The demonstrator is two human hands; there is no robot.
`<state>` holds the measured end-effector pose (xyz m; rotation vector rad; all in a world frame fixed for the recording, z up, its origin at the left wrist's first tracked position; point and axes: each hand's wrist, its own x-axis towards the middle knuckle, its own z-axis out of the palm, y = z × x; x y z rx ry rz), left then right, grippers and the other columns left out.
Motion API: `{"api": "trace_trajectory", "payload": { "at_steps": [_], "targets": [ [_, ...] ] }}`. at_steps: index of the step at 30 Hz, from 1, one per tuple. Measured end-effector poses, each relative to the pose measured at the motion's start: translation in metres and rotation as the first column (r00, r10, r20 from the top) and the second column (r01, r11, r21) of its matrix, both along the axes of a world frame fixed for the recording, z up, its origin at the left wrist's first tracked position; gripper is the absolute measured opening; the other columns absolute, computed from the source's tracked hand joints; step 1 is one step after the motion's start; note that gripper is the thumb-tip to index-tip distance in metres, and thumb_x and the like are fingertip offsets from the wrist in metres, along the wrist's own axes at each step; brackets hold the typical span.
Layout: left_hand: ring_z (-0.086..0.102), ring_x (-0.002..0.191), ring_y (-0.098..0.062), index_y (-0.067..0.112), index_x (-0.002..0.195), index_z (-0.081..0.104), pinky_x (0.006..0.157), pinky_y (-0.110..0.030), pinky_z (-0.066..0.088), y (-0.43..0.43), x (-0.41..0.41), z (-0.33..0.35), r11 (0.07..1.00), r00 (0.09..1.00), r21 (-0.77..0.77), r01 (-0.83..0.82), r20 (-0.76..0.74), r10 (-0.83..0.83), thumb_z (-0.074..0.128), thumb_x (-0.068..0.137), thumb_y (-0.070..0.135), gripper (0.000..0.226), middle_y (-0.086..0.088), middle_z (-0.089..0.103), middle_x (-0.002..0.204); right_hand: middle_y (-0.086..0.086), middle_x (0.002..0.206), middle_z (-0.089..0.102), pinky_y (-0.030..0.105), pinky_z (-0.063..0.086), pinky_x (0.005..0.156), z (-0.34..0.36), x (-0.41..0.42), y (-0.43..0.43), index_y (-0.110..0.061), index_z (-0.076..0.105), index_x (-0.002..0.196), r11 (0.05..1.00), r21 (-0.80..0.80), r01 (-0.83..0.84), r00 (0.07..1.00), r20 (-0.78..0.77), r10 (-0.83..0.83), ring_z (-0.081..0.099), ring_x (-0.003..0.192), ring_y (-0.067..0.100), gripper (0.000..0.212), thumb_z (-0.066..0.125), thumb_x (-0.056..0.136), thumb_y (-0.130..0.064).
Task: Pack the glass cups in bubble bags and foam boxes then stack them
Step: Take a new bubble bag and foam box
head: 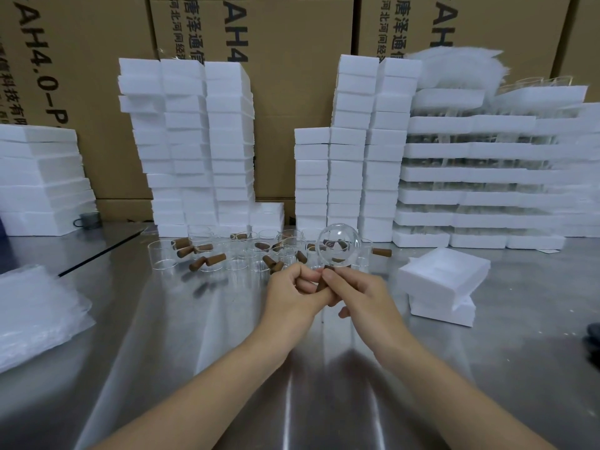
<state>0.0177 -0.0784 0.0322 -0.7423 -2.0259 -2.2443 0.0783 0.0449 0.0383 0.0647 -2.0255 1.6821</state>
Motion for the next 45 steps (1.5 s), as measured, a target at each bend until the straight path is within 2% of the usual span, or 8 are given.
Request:
{"api": "trace_trajectory", "payload": {
  "at_steps": [4, 9, 16, 20, 26, 33, 41, 45],
  "targets": [
    [0.069, 0.077, -0.031, 0.004, 0.084, 0.064, 0.084, -0.050, 0.059, 0.002, 0.000, -0.001, 1.000, 1.000, -0.021, -0.023, 0.006, 0.023, 0.091, 0.065, 0.026, 0.040, -0.025, 0.066, 0.075, -0.003, 0.091, 0.075, 0.016, 0.048, 0.061, 0.000, -0.001, 0.001, -0.035, 0.080, 0.100, 1.000, 0.017, -0.011, 1.000, -0.010, 0.011, 0.060, 0.074, 0.002, 0.020, 0.060, 0.104, -0.031],
    [0.058, 0.061, -0.011, 0.001, 0.084, 0.060, 0.066, -0.023, 0.047, 0.001, -0.001, -0.006, 0.997, 0.999, -0.081, -0.009, 0.035, 0.012, 0.096, 0.071, 0.013, 0.040, -0.010, 0.059, 0.067, -0.002, 0.081, 0.071, 0.023, 0.047, 0.061, -0.002, -0.003, 0.005, -0.028, 0.076, 0.087, 0.996, 0.086, -0.032, 0.996, 0.089, 0.024, 0.060, 0.070, 0.004, 0.027, 0.056, 0.106, -0.031],
    [0.069, 0.079, -0.013, 0.010, 0.101, 0.070, 0.074, -0.023, 0.057, 0.000, -0.002, -0.002, 0.992, 0.995, -0.081, 0.098, 0.021, -0.097, 0.099, 0.069, 0.019, 0.044, -0.003, 0.075, 0.085, -0.001, 0.077, 0.068, 0.025, 0.046, 0.068, -0.002, -0.007, 0.013, -0.021, 0.071, 0.084, 0.976, 0.200, 0.091, 0.995, -0.062, -0.080, 0.060, 0.073, 0.008, 0.026, 0.057, 0.106, -0.022],
    [0.072, 0.089, -0.021, 0.028, 0.127, 0.058, 0.077, -0.027, 0.056, -0.004, -0.005, 0.002, 0.995, 0.999, -0.091, 0.047, 0.017, -0.046, 0.093, 0.083, 0.017, 0.057, -0.002, 0.075, 0.104, -0.012, 0.087, 0.066, 0.018, 0.044, 0.071, -0.002, -0.006, 0.029, -0.028, 0.067, 0.100, 0.831, 0.457, 0.318, 0.948, -0.180, -0.263, 0.060, 0.082, 0.006, 0.014, 0.055, 0.106, -0.022],
    [0.072, 0.079, -0.013, 0.061, 0.149, 0.044, 0.079, -0.015, 0.057, -0.016, -0.013, -0.001, 0.962, 0.969, -0.272, -0.025, -0.244, -0.044, 0.092, 0.086, 0.025, 0.087, 0.005, 0.067, 0.112, -0.013, 0.111, 0.056, 0.036, 0.051, 0.090, -0.002, -0.005, 0.041, -0.028, 0.064, 0.124, 0.674, 0.659, 0.334, 0.941, -0.190, -0.281, 0.057, 0.101, 0.007, 0.021, 0.052, 0.107, -0.030],
    [0.076, 0.087, -0.018, 0.064, 0.129, 0.058, 0.080, -0.020, 0.055, -0.018, -0.025, -0.003, 0.986, 0.968, -0.167, 0.000, -0.246, -0.042, 0.096, 0.078, 0.040, 0.068, 0.005, 0.076, 0.103, -0.019, 0.117, 0.062, 0.030, 0.051, 0.085, -0.004, -0.008, 0.040, -0.042, 0.045, 0.138, 0.878, 0.311, 0.363, 0.931, -0.140, -0.336, 0.060, 0.102, -0.002, 0.057, 0.059, 0.094, -0.009],
    [0.066, 0.095, -0.010, 0.057, 0.139, 0.058, 0.073, -0.016, 0.053, -0.021, -0.033, -0.001, 0.979, 0.908, -0.181, -0.096, -0.419, 0.012, 0.096, 0.076, 0.046, 0.074, 0.025, 0.060, 0.118, -0.038, 0.119, 0.059, 0.013, 0.053, 0.081, -0.011, -0.010, 0.038, -0.055, 0.047, 0.137, 0.931, 0.321, 0.173, 0.984, -0.104, -0.147, 0.061, 0.104, -0.001, 0.066, 0.083, 0.090, -0.025],
    [0.066, 0.097, -0.012, 0.057, 0.137, 0.060, 0.074, -0.015, 0.051, -0.026, -0.038, -0.001, 0.970, 0.887, -0.202, -0.138, -0.461, 0.030, 0.097, 0.077, 0.036, 0.074, 0.023, 0.057, 0.124, -0.022, 0.125, 0.064, 0.012, 0.051, 0.079, -0.011, -0.012, 0.034, -0.049, 0.055, 0.139, 0.954, 0.259, 0.153, 0.983, -0.136, -0.121, 0.064, 0.104, 0.008, 0.059, 0.080, 0.092, -0.025]
  ]
}}
